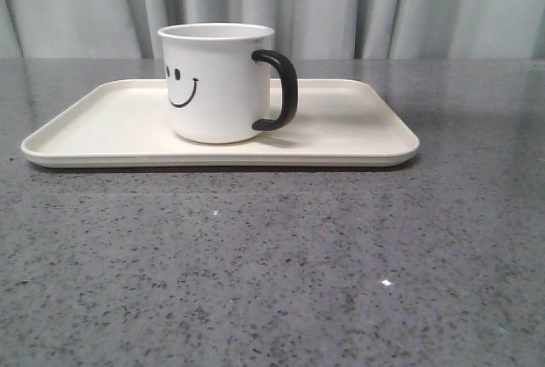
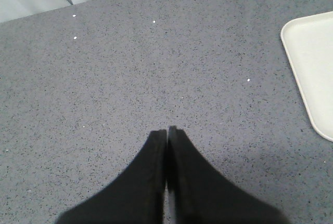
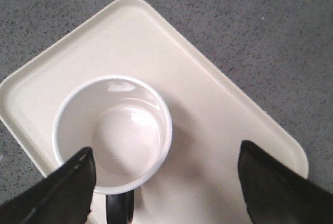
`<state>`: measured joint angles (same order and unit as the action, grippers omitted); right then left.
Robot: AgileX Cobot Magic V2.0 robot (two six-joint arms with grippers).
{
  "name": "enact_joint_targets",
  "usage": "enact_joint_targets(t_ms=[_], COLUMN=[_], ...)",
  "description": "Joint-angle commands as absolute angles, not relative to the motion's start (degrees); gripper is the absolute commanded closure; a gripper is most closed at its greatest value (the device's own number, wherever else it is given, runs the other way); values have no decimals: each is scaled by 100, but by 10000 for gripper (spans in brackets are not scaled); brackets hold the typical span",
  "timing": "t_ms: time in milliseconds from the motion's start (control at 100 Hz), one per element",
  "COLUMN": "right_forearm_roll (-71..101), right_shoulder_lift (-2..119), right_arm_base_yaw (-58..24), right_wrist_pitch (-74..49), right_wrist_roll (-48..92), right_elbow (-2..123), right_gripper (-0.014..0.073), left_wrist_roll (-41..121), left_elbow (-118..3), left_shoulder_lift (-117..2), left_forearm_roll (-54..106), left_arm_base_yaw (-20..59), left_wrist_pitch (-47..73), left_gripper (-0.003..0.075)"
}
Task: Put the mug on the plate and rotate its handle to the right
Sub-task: 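Lower the open right gripper into the mug near its rim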
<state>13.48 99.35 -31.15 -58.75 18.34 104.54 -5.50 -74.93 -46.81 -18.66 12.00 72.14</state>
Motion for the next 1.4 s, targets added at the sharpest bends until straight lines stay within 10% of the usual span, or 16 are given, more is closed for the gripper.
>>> enact_joint_targets(t_ms=[0, 1390], right_forearm_roll=[1497, 1791], right_shoulder_lift=[9816, 10873], right_arm_base_yaw=[-3118, -3118], right_wrist_pitch=[-5693, -5557], right_wrist_roll=[1903, 1903], right_elbow=[10651, 10651], right_gripper=[29, 111], left_wrist_roll=[-624, -624], left_elbow=[-7614, -7614], left_shoulder_lift=[-4667, -4667], left_forearm_roll=[-1957, -1946], left_arm_base_yaw=[1183, 1183], left_wrist_pitch=[6911, 6911], left_gripper=[740, 740])
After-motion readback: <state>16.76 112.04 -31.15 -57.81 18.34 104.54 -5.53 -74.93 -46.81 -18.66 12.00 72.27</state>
